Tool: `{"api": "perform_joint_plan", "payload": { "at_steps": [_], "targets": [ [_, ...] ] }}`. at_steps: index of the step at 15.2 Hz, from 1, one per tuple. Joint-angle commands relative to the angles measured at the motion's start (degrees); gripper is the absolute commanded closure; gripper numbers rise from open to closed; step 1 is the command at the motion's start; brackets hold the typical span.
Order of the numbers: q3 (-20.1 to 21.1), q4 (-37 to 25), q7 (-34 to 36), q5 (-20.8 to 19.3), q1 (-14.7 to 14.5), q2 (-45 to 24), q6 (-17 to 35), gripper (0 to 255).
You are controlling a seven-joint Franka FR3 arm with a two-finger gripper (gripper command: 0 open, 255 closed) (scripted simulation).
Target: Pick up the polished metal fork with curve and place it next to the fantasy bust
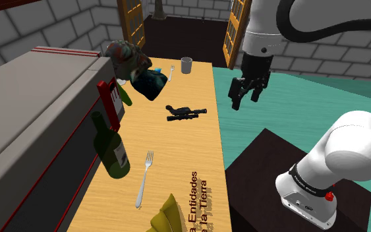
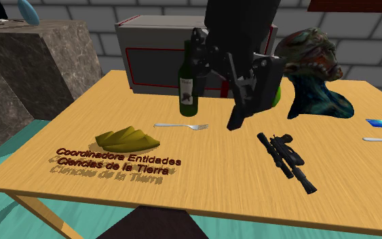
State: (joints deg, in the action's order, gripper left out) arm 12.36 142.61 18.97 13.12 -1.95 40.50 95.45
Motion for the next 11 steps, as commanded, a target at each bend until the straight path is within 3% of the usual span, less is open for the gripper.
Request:
{"api": "perform_joint_plan", "payload": {
  "at_steps": [1, 6, 11],
  "targets": [
    [2.5, 1.8, 3.7, 1.7, -0.2, -0.6, 3.5, 0],
    [9.9, 2.9, 13.0, 5.0, -0.3, -6.7, 13.2, 0],
    [17.3, 1.5, 23.1, 5.4, 1.0, -15.9, 23.2, 0]
  ]
}}
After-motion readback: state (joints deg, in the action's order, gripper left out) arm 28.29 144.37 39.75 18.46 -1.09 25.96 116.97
